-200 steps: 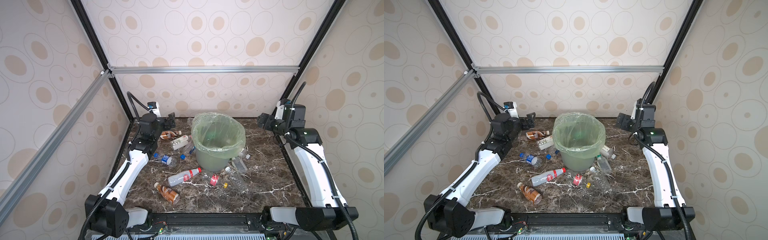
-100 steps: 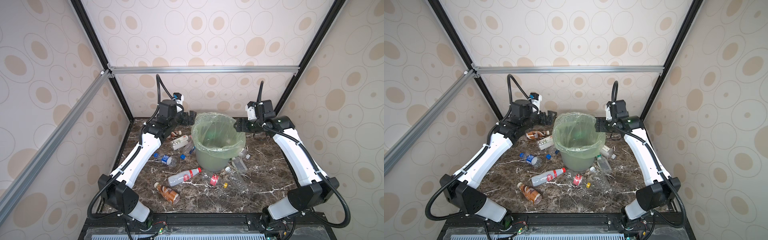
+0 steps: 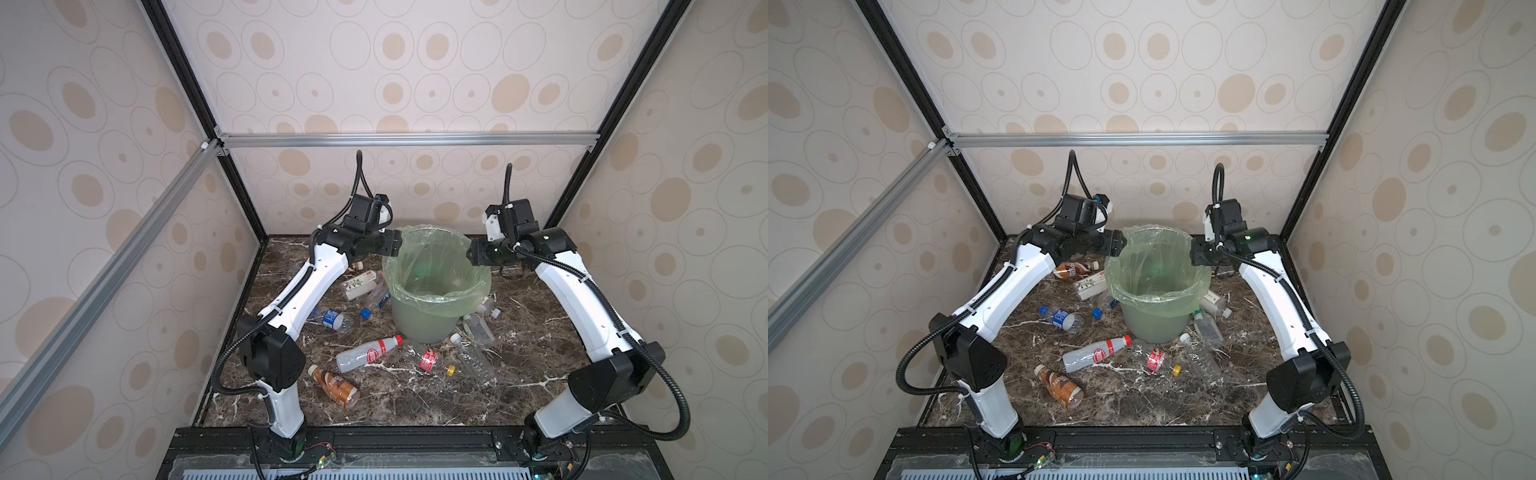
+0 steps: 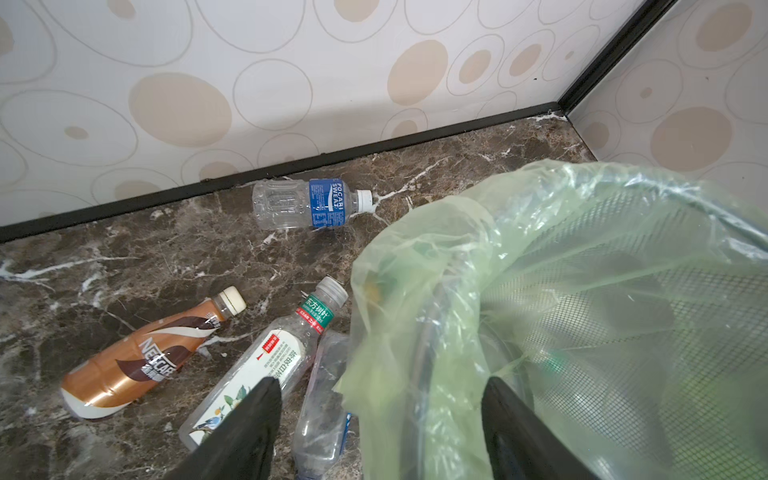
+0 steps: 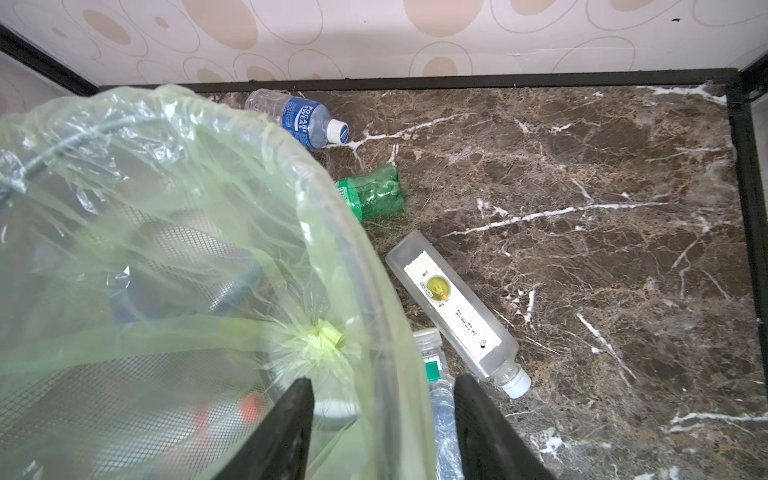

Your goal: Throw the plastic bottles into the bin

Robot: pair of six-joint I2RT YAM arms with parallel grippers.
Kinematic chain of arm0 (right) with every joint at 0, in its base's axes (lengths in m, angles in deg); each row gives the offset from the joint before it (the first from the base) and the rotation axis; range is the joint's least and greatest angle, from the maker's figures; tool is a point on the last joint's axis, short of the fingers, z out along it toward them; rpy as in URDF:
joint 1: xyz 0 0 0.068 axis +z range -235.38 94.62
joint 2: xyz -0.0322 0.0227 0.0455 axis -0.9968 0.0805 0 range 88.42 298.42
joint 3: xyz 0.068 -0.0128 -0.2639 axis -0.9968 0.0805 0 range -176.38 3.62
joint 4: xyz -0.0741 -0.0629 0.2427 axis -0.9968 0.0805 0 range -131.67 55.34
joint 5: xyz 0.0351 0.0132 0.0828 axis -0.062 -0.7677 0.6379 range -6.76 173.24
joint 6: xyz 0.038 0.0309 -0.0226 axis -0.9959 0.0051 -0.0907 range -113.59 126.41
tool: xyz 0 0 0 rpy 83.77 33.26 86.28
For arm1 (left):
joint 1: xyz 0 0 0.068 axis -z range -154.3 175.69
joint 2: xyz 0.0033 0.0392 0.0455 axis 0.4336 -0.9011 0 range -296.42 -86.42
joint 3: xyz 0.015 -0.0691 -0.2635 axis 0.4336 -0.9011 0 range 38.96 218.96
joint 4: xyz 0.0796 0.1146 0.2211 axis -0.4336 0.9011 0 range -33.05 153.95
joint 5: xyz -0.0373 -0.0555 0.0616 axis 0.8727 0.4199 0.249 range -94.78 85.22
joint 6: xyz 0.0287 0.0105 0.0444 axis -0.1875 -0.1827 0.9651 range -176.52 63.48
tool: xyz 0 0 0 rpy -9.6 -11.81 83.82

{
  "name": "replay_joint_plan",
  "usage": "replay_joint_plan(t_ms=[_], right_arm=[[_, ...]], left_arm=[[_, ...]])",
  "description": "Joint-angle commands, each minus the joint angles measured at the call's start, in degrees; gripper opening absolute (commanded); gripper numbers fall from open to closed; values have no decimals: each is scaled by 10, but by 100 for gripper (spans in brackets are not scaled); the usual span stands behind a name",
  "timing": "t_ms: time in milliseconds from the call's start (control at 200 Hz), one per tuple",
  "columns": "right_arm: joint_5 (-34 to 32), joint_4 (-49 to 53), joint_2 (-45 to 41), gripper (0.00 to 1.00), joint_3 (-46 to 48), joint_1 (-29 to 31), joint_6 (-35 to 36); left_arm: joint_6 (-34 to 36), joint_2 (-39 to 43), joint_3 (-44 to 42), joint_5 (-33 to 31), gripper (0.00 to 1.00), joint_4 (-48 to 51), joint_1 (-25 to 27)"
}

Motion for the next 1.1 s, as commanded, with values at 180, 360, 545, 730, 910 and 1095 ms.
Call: replay_joint_plan(t_ms=[180, 360, 545, 730, 910, 1095], right_arm=[[-15, 15, 11, 51, -1, 9, 10], [-17, 10, 13, 49, 3, 11, 8], [-18, 1, 7, 49, 13, 13, 5], [-18, -1, 7, 48, 17, 14, 4], [-21, -8, 1, 48, 28, 14, 2], [-19, -14, -5, 52, 32, 15, -2]], left_arm=[[27, -34, 76, -11, 61, 94, 15], [33, -61, 111, -24, 51, 128, 20], [38, -77, 120, -27, 40, 144, 22], [40, -84, 122, -29, 30, 150, 23], [39, -85, 121, -27, 18, 152, 23], [35, -87, 127, -27, 1, 151, 23]])
